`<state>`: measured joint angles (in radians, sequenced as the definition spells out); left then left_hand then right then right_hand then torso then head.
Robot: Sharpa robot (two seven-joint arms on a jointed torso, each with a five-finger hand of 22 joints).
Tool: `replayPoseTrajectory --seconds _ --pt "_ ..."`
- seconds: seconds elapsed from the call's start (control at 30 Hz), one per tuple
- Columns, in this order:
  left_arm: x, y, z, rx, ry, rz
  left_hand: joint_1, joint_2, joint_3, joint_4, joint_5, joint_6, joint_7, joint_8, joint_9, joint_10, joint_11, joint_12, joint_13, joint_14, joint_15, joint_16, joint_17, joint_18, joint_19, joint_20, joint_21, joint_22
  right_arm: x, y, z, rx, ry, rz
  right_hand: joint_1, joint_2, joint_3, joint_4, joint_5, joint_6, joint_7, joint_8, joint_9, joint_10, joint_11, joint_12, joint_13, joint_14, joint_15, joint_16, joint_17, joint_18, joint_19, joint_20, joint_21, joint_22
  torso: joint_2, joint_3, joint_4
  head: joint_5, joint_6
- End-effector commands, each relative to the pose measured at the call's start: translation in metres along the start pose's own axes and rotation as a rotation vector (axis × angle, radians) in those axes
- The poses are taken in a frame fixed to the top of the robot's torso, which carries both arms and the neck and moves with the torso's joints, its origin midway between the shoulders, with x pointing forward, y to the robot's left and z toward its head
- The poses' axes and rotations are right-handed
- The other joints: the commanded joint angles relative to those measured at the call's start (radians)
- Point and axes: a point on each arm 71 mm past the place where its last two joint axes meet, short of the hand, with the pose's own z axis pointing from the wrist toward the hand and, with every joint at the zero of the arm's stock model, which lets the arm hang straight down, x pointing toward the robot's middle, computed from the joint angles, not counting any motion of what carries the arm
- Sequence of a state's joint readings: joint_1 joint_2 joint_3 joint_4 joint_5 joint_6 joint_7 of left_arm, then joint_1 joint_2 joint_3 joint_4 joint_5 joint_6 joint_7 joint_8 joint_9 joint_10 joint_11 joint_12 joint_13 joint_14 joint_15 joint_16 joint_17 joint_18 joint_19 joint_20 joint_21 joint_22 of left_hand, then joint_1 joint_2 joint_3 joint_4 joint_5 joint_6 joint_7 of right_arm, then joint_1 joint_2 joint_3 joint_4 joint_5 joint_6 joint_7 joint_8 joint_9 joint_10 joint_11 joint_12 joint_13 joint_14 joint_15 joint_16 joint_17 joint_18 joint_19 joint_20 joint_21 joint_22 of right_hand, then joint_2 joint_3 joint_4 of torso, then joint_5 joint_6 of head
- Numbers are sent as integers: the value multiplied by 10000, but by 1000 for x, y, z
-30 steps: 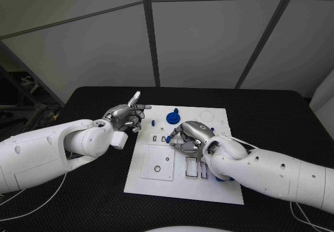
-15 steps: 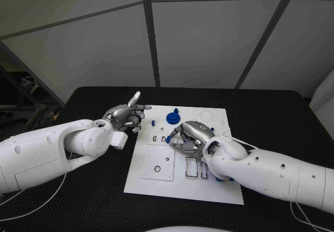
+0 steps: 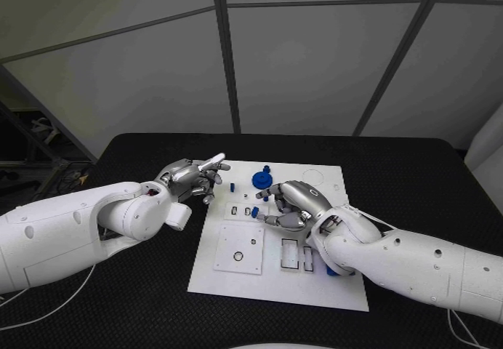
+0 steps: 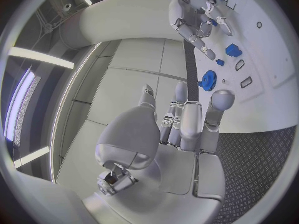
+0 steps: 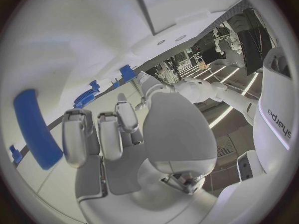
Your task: Assemble the parts on the task board
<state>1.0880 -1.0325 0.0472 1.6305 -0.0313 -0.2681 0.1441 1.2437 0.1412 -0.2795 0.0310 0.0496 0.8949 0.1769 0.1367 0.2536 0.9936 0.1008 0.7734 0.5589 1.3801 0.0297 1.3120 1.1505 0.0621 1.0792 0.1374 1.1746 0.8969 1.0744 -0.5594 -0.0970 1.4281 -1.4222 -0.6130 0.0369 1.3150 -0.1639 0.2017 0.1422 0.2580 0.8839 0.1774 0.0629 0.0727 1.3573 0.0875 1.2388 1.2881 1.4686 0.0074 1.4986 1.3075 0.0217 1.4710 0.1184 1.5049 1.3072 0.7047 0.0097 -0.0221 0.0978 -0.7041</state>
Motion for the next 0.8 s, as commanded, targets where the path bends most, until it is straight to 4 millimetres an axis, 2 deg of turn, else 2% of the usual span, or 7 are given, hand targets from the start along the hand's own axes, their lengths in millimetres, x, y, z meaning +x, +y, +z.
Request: replayPoseTrajectory --seconds 0.03,0.27,0.43,0.5,0.57,0.63,0.8 --pt "5 1 0 -178 799 1803 -4 -100 -34 -57 4 -25 22 99 3 -91 -9 -53 -62 -161 11 -192 -275 856 -203 14 -196 -256 -7 4 -5 -656 -605 641 168 27 -86 19 -53 -59 0 30 -6 -102 8 -45 -24 715 63 14 1336 58 131 52 -35 1704 -1 -9 -17 -17 56" --pt "3 2 2 -682 1140 3162 -112 -213 -109 -50 6 324 -140 592 140 129 -149 128 -112 54 -101 25 -11 779 170 -58 22 123 -19 10 -16 -973 -758 1428 349 130 -188 167 39 465 -116 311 105 -175 -82 -111 -121 709 3 -7 1315 66 116 28 -56 1687 -86 4 -75 40 55" --pt "5 0 6 -1011 1398 3939 -154 -172 -100 -20 5 467 -275 940 262 421 -277 421 -39 293 -214 281 316 685 590 -159 318 569 -38 16 -14 -1009 -1277 2495 327 255 -180 338 306 763 -220 472 148 -919 -169 -1244 -1094 540 -90 -392 715 197 -292 -55 -411 1241 -130 -4 -107 34 47" --pt "6 -1 8 -1154 1527 4446 -164 -156 -91 -11 -1 563 -358 1147 357 589 -356 632 45 484 -290 512 640 610 898 -222 561 930 -46 16 -14 -857 -1503 3084 356 306 -122 419 634 822 -238 503 146 -1849 -220 -2708 -2307 183 -127 -1159 -382 453 -1119 -102 -1148 342 -159 -8 -122 20 58" --pt "9 -2 11 -1346 1645 5098 -203 -139 -91 18 1 643 -430 1333 451 724 -427 831 134 653 -346 720 940 548 1164 -286 776 1249 -57 13 -13 -547 -1769 3818 407 294 -108 465 1104 844 -257 513 133 -2374 -246 -3859 -3313 -57 -168 -1803 -1157 619 -1676 -145 -1730 -304 -198 -15 -123 -8 52" --pt "12 -4 14 -1545 1689 5782 -296 -132 -119 88 2 694 -484 1475 529 814 -477 977 204 771 -393 866 1155 491 1384 -330 958 1523 -67 9 -11 -255 -1997 4411 508 326 -56 514 1213 853 -252 511 110 -2843 -263 -5184 -4490 -430 -191 -2954 -2419 867 -2507 -175 -2726 -1364 -230 -25 -138 -23 47" --pt "18 -13 22 -2027 1557 7158 -666 -174 -280 387 2 730 -593 1791 730 977 -577 1306 376 1021 -488 1187 1651 375 1831 -431 1334 2095 -89 -3 -8 253 -2376 5225 709 371 196 647 1263 976 -234 528 82 -2879 -227 -6714 -5892 -1513 -149 -6672 -5945 1470 -4519 -155 -5685 -4300 -307 -43 -186 -45 45"
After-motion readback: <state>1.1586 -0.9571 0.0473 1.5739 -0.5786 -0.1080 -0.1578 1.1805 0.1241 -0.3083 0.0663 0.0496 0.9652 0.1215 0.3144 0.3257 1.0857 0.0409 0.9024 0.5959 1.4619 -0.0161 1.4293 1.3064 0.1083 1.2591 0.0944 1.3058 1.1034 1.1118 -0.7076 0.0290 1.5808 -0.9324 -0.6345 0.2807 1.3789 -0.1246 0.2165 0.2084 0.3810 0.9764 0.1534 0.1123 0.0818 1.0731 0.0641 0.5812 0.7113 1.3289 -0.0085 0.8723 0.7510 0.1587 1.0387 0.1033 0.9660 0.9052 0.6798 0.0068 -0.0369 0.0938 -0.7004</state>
